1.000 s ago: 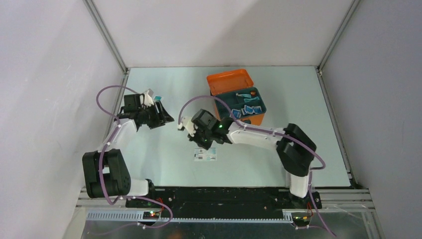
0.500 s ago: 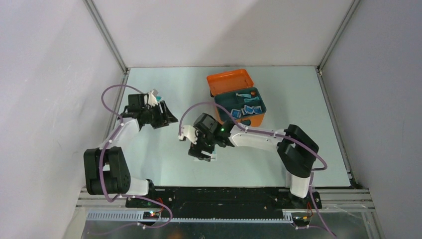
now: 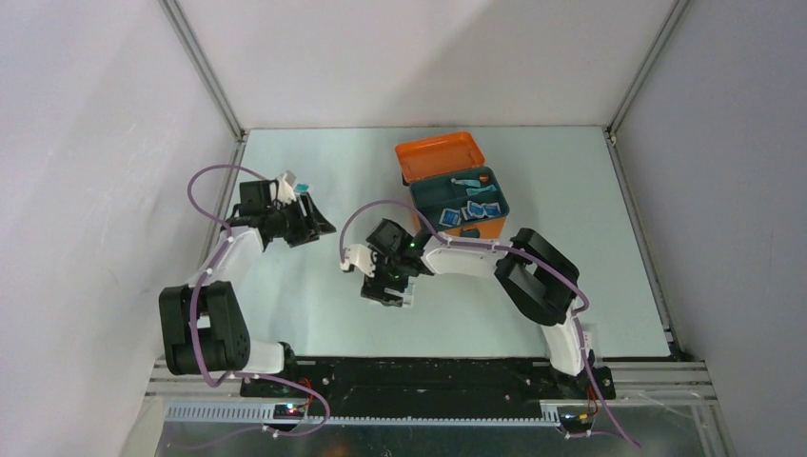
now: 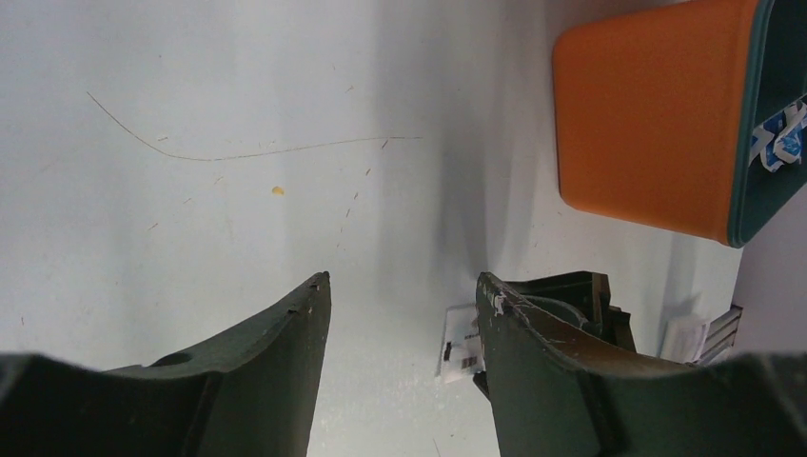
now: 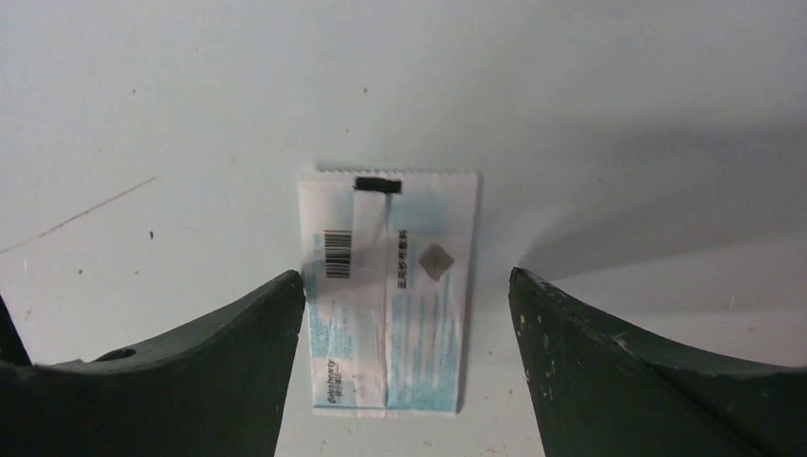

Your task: Organize the medicine kit

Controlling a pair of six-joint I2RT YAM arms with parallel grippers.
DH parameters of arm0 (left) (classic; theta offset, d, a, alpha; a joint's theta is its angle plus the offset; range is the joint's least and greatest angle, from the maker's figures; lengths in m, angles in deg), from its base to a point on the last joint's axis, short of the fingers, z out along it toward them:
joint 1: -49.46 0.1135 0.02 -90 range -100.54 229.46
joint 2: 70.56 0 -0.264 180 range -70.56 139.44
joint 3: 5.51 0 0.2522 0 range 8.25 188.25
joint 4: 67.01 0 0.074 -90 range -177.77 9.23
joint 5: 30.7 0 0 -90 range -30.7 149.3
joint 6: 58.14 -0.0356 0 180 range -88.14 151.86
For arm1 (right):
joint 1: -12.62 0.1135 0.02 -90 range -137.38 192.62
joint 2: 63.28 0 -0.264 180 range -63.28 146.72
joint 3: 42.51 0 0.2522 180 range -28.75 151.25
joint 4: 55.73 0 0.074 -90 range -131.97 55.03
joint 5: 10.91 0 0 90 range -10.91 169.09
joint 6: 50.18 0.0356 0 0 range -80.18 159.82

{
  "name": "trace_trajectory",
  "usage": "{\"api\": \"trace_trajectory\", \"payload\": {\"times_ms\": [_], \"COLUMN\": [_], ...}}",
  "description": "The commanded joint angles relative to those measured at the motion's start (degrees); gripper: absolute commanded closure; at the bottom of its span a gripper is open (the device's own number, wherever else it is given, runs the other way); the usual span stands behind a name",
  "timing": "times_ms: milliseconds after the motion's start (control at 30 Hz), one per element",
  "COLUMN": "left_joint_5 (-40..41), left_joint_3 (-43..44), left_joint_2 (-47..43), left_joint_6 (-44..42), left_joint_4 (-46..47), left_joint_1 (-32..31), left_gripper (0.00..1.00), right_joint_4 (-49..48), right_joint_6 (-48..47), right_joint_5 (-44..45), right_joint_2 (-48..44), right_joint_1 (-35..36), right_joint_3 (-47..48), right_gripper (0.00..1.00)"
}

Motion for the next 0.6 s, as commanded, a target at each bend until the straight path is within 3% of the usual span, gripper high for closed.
{"api": "trace_trajectory", "payload": {"times_ms": [0, 133, 267, 467, 567], "left_joint_5": [-0.81, -1.13, -2.18, -4.87, -7.79], "left_joint_3": [-0.53, -1.28, -1.93, -2.36, -2.13], "left_joint_2": [-2.10, -2.08, -0.38, 4.91, 6.70], "left_joint_6": [0.91, 0.85, 1.58, 2.55, 1.70], "left_joint_4": [1.53, 1.86, 2.45, 3.97, 5.18], "left_joint_1": [0.36, 0.37, 0.32, -1.08, -4.76], "left_gripper": [0.38, 0.37, 0.37, 0.36, 0.36], "right_joint_4": [3.00, 5.51, 5.90, 5.02, 4.48], "right_joint_6": [-0.55, -0.18, 0.21, 0.92, 1.72], "right_joint_5": [1.83, 0.64, 0.35, 1.30, 1.21], "right_joint_2": [4.43, 5.66, 3.72, 0.17, -1.70], "right_joint_1": [0.10, -0.14, -0.23, -0.52, -0.61], "right_joint_3": [3.00, 4.57, 4.54, 4.58, 4.27], "right_gripper": [0.23, 0.44, 0.53, 0.56, 0.55]}}
